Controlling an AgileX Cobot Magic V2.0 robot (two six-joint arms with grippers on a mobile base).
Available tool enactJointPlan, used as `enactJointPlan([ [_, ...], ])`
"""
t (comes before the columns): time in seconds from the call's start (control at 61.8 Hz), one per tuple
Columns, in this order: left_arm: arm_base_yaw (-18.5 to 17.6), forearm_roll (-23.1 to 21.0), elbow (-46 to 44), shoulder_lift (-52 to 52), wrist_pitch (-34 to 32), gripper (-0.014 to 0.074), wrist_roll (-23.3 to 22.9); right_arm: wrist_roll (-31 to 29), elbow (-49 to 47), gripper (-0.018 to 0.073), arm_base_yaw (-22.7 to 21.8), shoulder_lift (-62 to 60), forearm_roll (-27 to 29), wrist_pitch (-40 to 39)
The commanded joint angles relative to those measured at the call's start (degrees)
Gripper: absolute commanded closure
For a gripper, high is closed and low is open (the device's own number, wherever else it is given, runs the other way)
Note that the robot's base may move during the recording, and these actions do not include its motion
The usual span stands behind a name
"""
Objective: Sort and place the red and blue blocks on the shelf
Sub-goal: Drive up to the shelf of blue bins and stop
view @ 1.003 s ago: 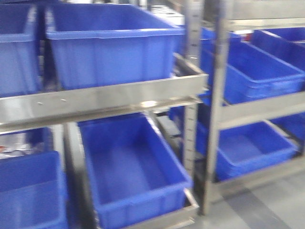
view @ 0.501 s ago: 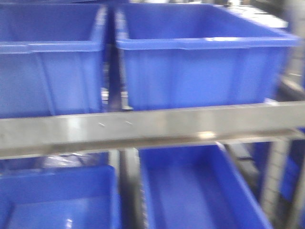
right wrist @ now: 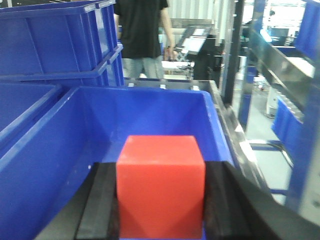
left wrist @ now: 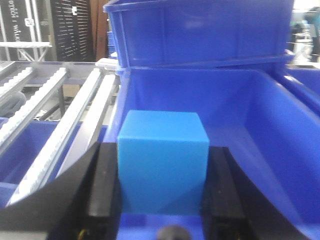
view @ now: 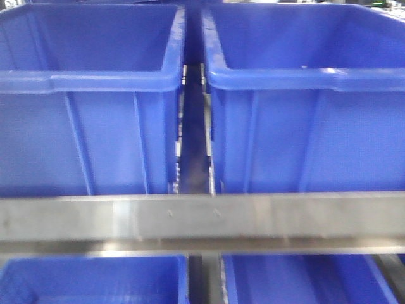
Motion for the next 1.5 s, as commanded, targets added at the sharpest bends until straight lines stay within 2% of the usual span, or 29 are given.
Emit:
enactJointPlan([
  [0.0,0.0,-0.5,-1.8,0.3,-5.5,0.0472,-0.1,-0.3,-1.7,0.0506,-0.4,0.3,-0.1,-5.4],
  [1.488,0.0,-0.5,-1.8,0.3,-6.3,0.0472,-0.1,-0.3,-1.7,0.0506,-0.4,0.3,0.0,-5.8],
])
